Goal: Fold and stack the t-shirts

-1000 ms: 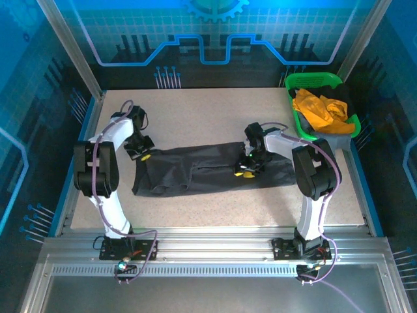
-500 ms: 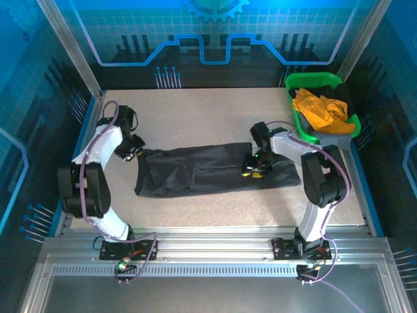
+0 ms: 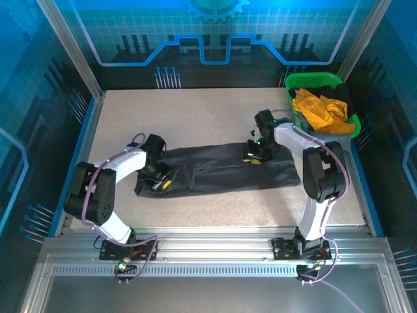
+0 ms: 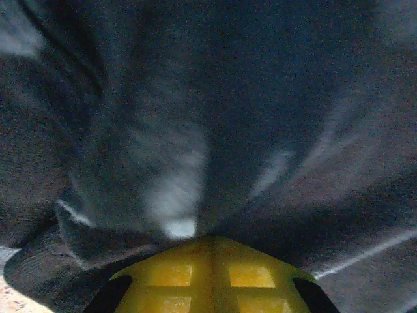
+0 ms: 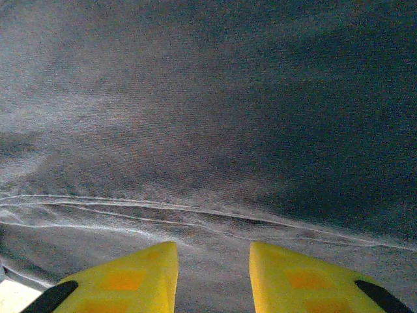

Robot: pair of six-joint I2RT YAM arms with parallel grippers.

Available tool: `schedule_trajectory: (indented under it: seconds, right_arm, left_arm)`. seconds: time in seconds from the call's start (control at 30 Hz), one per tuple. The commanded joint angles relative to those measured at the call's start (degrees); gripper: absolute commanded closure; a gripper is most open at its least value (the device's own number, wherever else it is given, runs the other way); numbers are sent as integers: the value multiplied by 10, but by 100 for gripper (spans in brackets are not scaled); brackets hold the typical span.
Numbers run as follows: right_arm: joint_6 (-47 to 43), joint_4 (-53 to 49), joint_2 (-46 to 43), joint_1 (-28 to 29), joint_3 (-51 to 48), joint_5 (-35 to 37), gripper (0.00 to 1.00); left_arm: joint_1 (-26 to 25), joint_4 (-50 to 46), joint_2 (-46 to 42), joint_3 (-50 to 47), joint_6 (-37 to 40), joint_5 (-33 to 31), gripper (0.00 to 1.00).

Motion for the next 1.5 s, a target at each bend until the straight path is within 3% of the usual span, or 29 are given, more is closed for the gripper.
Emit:
schedule_trajectory:
  seconds: [0.0, 0.23, 0.33, 0.47, 0.7, 0.83, 0.97, 1.1, 1.27, 1.37, 1.47]
  right_arm:
    - [4, -4, 8, 12, 0, -13, 65]
    - [-7, -4, -8, 3, -13, 3, 65]
    - [-16, -8, -10, -22, -10, 11, 64]
    - [-38, -25, 11, -57, 14, 45, 65]
    - [-68, -86, 105, -77, 87, 145, 66]
    - [-66, -133, 155, -78, 117, 169, 70]
    - [-32, -143, 116, -69, 65, 170, 71]
    - [12, -127, 65, -39, -14, 142, 71]
    - [78, -93, 29, 61, -78, 94, 71]
    - [125, -81, 40, 115, -65, 47, 71]
    - [151, -81, 71, 166, -22, 29, 71]
  left_arm:
    - [-9, 43, 15, -27, -31, 39, 92]
    - [-16, -43, -14, 40, 9, -49, 67]
    - [-29, -76, -52, 71, -3, -69, 70]
    - [-45, -30, -49, 63, -78, -15, 77]
    - [-61, 22, 81, 99, -151, 19, 83]
    - [-47, 3, 172, 172, -145, 14, 85]
    - [-22, -27, 258, 294, -107, -9, 85]
    - [-5, -87, 359, 465, -43, -56, 84]
    - [3, -86, 497, 703, 10, -41, 81]
    - [2, -36, 567, 811, -4, -8, 77]
    - [-1, 77, 621, 859, -59, 48, 75]
